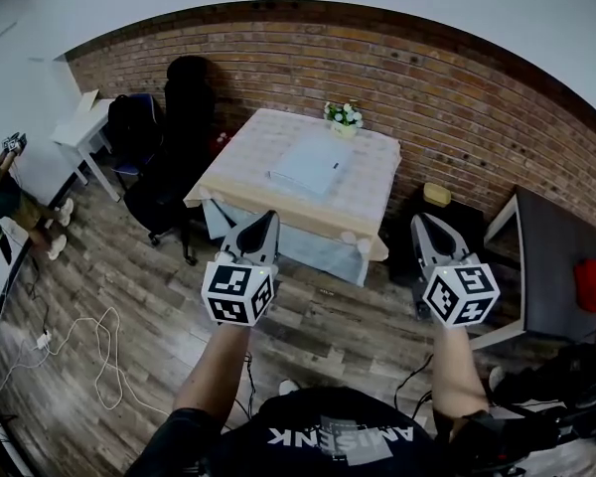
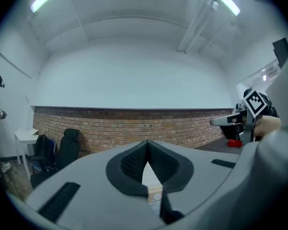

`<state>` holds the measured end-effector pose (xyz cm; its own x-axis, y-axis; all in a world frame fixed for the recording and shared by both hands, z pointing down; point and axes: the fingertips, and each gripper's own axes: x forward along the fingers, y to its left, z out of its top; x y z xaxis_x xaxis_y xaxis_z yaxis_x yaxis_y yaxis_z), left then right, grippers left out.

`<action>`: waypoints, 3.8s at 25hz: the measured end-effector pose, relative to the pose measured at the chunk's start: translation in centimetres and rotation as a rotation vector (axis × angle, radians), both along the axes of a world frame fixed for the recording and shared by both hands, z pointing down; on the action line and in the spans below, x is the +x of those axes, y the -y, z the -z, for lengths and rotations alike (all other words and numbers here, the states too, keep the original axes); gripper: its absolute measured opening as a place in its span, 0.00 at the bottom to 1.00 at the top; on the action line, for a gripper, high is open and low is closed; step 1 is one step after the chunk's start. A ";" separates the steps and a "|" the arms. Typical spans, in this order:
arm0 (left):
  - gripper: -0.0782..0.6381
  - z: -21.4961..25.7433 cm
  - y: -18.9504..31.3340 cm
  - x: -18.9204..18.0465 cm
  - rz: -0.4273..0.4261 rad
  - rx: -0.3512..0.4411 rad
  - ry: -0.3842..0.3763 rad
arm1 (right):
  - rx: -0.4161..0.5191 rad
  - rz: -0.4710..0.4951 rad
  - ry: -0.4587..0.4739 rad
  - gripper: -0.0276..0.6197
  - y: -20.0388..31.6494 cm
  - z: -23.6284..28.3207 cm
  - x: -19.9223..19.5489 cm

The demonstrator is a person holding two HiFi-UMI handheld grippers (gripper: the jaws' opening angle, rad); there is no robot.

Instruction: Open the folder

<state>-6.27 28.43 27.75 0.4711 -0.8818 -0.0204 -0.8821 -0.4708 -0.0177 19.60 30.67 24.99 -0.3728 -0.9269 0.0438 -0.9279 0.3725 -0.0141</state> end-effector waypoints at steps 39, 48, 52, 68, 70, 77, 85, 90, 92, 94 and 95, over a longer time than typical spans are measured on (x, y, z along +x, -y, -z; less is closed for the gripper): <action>0.12 -4.2 12.3 -9.4 0.006 -0.022 0.062 | -0.020 -0.003 0.022 0.11 16.0 -2.6 -7.9; 0.12 -6.0 19.8 -6.8 0.011 -0.049 0.104 | -0.048 0.015 0.004 0.11 24.7 -4.2 -5.1; 0.12 -7.0 23.2 -5.2 0.006 -0.079 0.118 | -0.065 0.037 0.018 0.11 28.2 -5.0 -3.7; 0.12 -5.9 36.7 7.0 -0.099 -0.062 0.192 | -0.122 0.097 0.066 0.11 40.8 -7.2 4.9; 0.12 -6.0 38.0 7.9 -0.101 -0.065 0.196 | -0.128 0.100 0.064 0.11 42.2 -7.4 5.9; 0.12 -7.0 41.6 8.9 -0.117 -0.070 0.191 | -0.148 0.088 0.087 0.11 46.3 -8.6 7.2; 0.12 -10.4 46.0 8.1 -0.207 -0.098 0.246 | -0.192 0.058 0.068 0.11 49.8 -11.2 5.1; 0.12 -11.6 49.4 5.5 -0.247 -0.124 0.249 | -0.226 -0.018 0.077 0.11 52.2 -12.6 4.1; 0.12 -13.0 50.1 4.7 -0.291 -0.162 0.272 | -0.250 -0.043 0.075 0.11 53.0 -13.6 3.7; 0.12 -14.1 50.7 4.0 -0.335 -0.172 0.302 | -0.274 -0.069 0.084 0.11 53.9 -14.6 3.6; 0.12 -14.6 51.1 3.8 -0.353 -0.171 0.316 | -0.282 -0.081 0.088 0.11 54.4 -15.1 3.6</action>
<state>-2.51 -22.68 42.36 0.7009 -0.6463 0.3018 -0.6329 -0.7586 -0.1548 23.16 -23.77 40.06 -0.3123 -0.9095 0.2745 -0.9450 0.2678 -0.1880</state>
